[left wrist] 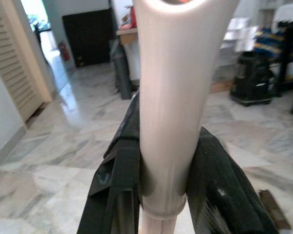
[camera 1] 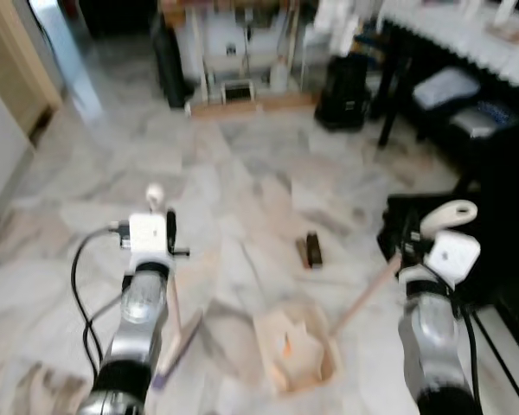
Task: Sweep floor
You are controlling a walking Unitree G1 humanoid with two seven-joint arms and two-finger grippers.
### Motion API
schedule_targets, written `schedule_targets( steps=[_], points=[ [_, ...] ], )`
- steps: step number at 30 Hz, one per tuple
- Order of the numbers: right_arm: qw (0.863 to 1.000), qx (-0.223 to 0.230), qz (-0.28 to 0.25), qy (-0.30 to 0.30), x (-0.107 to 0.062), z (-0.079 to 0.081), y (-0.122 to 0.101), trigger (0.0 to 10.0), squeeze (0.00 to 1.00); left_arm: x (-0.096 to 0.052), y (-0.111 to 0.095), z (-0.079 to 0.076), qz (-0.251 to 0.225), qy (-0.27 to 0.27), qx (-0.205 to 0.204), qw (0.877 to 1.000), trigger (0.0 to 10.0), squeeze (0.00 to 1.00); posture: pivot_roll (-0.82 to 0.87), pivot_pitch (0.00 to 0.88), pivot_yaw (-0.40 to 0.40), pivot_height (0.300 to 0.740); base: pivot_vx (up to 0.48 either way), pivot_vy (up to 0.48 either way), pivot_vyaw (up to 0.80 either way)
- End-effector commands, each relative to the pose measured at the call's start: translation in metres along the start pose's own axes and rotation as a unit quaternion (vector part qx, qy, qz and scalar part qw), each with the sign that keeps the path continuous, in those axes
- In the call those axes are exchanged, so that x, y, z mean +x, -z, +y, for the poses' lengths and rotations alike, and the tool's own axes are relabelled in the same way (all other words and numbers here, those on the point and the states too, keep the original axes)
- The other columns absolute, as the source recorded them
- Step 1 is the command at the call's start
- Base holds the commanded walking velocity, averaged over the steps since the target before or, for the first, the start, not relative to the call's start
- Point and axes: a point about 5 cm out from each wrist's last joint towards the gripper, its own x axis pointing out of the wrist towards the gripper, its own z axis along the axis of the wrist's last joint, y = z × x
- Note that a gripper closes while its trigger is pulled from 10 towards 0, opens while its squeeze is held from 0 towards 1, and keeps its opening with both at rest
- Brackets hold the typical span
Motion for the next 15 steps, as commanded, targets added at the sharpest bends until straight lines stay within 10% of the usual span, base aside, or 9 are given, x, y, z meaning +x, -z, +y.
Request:
schedule_targets(
  steps=[1, 15],
  points=[
    [1.0, 0.002, -0.02, -0.006, 0.0047, 0.0052, -0.0081, 10.0, 0.0, 0.0056, -0.0106, 0.0024, -0.022, -0.002, 0.003, 1.0, 10.0, 0.0, -0.05, 0.032, 0.024, 0.74, -0.345, 0.0, 0.0],
    [1.0, 0.006, -0.02, -0.006, 0.0049, 0.0078, -0.0069, 10.0, 0.0, 0.008, -0.0121, -0.0002, -0.024, 0.005, 0.003, 1.0, 10.0, 0.0, -0.06, 0.0, 0.036, 0.74, -0.346, 0.0, 0.0]
  ],
)
